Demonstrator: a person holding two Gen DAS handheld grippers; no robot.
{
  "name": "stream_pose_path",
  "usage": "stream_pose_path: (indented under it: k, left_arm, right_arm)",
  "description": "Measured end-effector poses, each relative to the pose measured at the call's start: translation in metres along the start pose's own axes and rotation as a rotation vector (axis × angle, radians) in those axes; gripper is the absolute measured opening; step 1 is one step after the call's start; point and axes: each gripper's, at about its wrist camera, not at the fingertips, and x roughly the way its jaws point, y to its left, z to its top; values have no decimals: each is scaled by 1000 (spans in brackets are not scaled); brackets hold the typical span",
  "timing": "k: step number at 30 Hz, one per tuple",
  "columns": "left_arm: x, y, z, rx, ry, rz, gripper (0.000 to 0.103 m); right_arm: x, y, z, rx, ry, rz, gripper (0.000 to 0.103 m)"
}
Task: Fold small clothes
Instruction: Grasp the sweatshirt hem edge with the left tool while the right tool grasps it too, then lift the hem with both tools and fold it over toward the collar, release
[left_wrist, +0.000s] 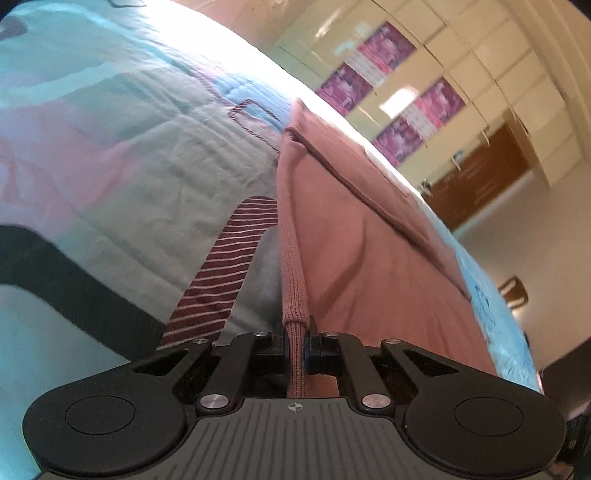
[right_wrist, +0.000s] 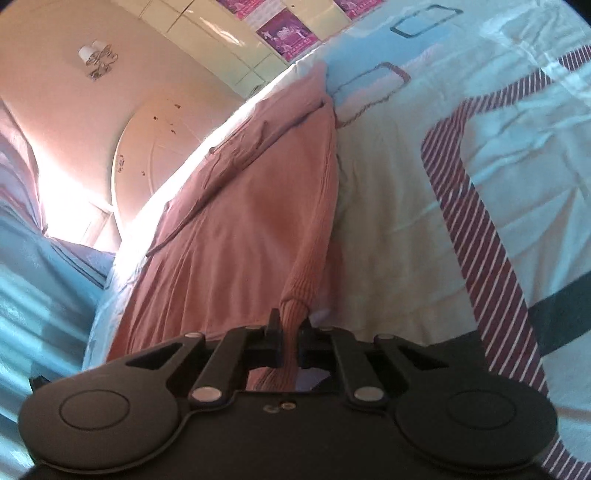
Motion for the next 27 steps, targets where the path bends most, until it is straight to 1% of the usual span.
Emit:
stream_pose_path:
  k: [5,8,11,15,17,19,22,27]
  left_arm:
    - [-3,2,-7,-36,-19,-6,6]
    - [-9,1,-6,-79,-37,-53,6]
    - [-14,-8,9,-107,-79,-101,6]
    - [-2,-25,46,-126,-128,-172,6]
    - [13,-36,70,-130,-139,-204,6]
    - [29,-48,94,-116,-147,-221,6]
    - [63,-66,130,-98,-141,-222,6]
    - [130,-85,198,-84,-108,-201,6]
  right_arm:
    - [-8,1,4,-6,-14,21,7]
    - [-13,9,10,-27,-45,41,7]
    - [-14,18,28,-52,-76,64,7]
    - [-12,36,66,-103,-124,80,7]
    - [-7,43,89,-116,-142,76,7]
    - [3,50,115,-121,-158,70,7]
    - [21,60,155,-145,-171,53,7]
    - [64,61,222,-96,-186,45,7]
